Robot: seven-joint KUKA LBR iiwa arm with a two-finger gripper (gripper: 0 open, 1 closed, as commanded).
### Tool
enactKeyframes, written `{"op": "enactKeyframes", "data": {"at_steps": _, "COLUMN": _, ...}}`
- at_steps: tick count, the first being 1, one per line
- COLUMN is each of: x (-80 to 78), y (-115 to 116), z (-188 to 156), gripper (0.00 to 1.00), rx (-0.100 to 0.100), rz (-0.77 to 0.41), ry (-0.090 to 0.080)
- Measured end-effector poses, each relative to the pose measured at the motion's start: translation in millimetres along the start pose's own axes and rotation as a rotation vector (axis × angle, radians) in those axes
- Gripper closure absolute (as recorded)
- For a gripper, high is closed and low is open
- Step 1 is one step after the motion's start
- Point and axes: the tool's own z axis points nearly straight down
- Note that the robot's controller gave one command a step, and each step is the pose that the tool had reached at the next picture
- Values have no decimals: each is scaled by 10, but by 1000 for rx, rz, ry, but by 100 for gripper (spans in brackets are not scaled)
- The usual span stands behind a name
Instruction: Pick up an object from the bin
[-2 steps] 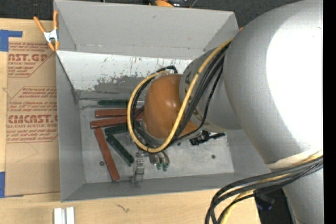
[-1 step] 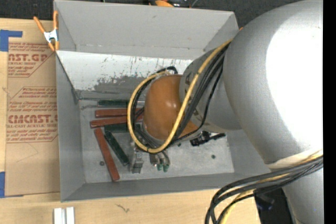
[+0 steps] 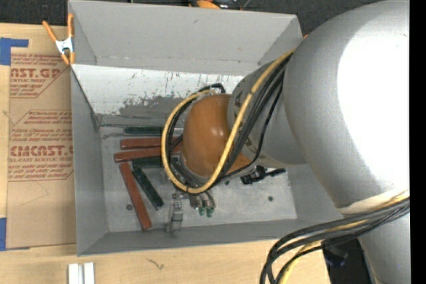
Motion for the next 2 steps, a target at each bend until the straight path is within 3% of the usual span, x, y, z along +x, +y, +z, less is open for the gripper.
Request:
{"op": "enactKeyframes", "data": {"at_steps": 1, "x": -50, "y": -791, "z": 26, "gripper": 0, "rx": 2, "rz": -144, "ry": -7}}
{"op": "enactKeyframes", "data": {"at_steps": 2, "x": -692, "y": -1351, "z": 40, "gripper": 0, "rx": 2, "rz": -648, "ry": 1}}
